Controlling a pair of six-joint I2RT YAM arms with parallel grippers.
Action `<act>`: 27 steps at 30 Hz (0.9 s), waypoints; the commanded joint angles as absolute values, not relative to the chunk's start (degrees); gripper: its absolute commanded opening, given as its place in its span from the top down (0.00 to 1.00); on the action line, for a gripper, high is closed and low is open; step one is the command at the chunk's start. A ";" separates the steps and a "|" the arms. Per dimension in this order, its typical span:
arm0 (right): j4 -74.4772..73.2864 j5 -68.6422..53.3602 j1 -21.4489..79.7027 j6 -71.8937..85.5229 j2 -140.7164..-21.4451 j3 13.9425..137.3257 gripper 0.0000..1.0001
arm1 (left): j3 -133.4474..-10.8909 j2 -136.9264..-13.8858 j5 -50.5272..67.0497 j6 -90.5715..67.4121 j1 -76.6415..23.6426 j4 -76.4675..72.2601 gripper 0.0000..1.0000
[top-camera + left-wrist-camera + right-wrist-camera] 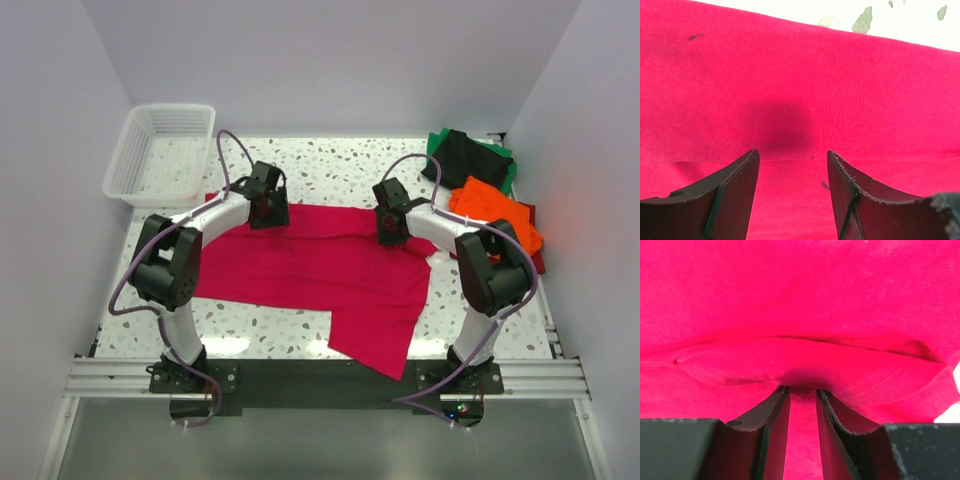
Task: Fold and stack the t-shirts
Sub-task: Fold the tshirt
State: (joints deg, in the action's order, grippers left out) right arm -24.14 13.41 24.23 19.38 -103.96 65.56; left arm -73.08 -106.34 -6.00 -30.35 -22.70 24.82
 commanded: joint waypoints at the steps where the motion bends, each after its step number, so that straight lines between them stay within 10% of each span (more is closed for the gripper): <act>1: -22.76 10.90 23.99 18.81 -105.20 67.76 0.68 | -75.15 -105.82 -6.59 -29.00 -22.94 23.47 0.39; 11: -24.52 9.40 23.99 18.72 -107.14 69.17 0.99 | -75.15 -105.64 -7.03 -28.83 -22.94 23.55 0.39; 27: -28.47 11.16 25.66 20.48 -98.54 68.12 1.00 | -74.53 -105.29 -6.77 -29.09 -22.94 23.12 0.39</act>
State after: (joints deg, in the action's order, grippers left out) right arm -26.74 10.79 24.60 19.44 -104.25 67.77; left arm -73.28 -106.34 -6.37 -30.33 -22.70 24.82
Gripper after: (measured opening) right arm 0.022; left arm 0.612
